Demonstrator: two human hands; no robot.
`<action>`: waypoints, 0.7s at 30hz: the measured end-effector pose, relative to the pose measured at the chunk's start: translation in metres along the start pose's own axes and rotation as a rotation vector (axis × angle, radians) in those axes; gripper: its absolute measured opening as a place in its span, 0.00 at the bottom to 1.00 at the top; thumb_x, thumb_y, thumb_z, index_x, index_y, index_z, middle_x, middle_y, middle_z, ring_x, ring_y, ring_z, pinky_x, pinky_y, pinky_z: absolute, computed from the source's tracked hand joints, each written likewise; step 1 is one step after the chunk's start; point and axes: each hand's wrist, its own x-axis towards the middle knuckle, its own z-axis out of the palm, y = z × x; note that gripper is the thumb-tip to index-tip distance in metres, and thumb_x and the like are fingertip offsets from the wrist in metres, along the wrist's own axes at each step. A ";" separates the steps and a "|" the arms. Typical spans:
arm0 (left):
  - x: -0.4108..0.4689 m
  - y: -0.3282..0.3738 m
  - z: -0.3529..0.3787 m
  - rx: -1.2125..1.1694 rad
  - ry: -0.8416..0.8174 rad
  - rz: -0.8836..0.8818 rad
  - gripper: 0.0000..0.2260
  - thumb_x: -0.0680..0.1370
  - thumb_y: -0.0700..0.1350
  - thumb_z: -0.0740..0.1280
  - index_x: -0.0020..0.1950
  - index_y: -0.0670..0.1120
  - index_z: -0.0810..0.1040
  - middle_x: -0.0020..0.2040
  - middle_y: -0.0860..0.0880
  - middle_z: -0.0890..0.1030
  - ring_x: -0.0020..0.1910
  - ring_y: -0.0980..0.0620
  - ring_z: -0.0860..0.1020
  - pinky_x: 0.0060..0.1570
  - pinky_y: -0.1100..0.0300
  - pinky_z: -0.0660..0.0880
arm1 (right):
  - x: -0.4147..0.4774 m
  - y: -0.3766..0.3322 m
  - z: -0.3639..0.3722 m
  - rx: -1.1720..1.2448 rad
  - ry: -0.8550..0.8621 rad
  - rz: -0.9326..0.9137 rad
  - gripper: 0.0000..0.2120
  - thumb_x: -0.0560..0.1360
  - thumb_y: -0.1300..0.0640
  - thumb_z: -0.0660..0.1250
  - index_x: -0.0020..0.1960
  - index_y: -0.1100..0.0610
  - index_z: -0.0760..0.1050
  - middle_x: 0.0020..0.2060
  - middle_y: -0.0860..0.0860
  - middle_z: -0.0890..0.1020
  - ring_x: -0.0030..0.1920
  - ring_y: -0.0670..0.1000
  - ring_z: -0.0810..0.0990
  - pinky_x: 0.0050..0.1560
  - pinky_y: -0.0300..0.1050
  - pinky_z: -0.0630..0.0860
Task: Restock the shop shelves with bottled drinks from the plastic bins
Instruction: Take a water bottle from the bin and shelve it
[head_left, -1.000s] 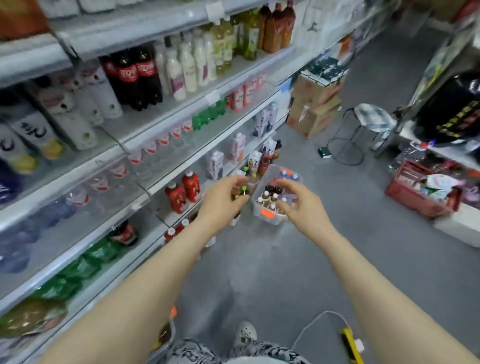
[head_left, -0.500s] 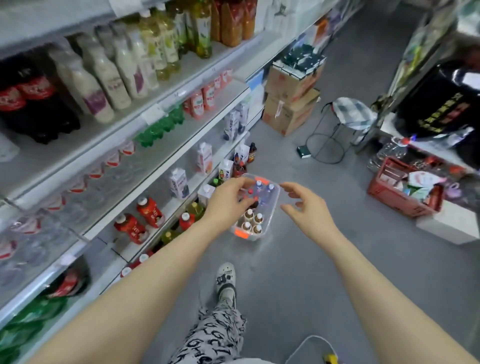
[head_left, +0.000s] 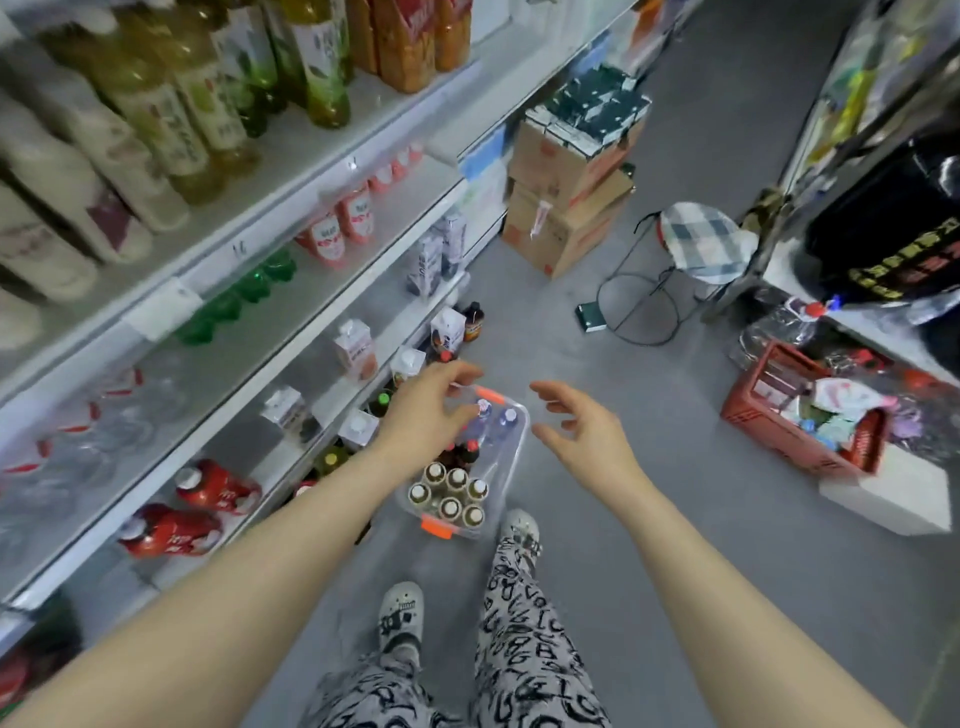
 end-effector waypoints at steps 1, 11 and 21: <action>0.012 -0.003 0.004 0.009 0.010 -0.023 0.17 0.74 0.44 0.73 0.62 0.53 0.78 0.57 0.55 0.80 0.54 0.58 0.79 0.57 0.51 0.78 | 0.017 0.008 -0.001 0.000 -0.029 0.002 0.22 0.75 0.63 0.70 0.67 0.50 0.76 0.62 0.46 0.81 0.60 0.47 0.79 0.62 0.46 0.74; 0.096 -0.039 0.062 -0.016 0.164 -0.254 0.16 0.75 0.41 0.73 0.62 0.46 0.80 0.57 0.49 0.81 0.53 0.51 0.80 0.58 0.54 0.76 | 0.166 0.096 0.016 0.063 -0.308 0.045 0.19 0.76 0.63 0.71 0.65 0.53 0.77 0.54 0.47 0.81 0.55 0.48 0.80 0.54 0.36 0.73; 0.154 -0.190 0.128 -0.062 0.121 -0.421 0.17 0.74 0.40 0.73 0.62 0.46 0.79 0.52 0.54 0.78 0.54 0.51 0.80 0.58 0.49 0.77 | 0.252 0.192 0.136 0.052 -0.358 0.108 0.19 0.73 0.66 0.72 0.62 0.55 0.79 0.51 0.47 0.82 0.50 0.55 0.83 0.57 0.54 0.79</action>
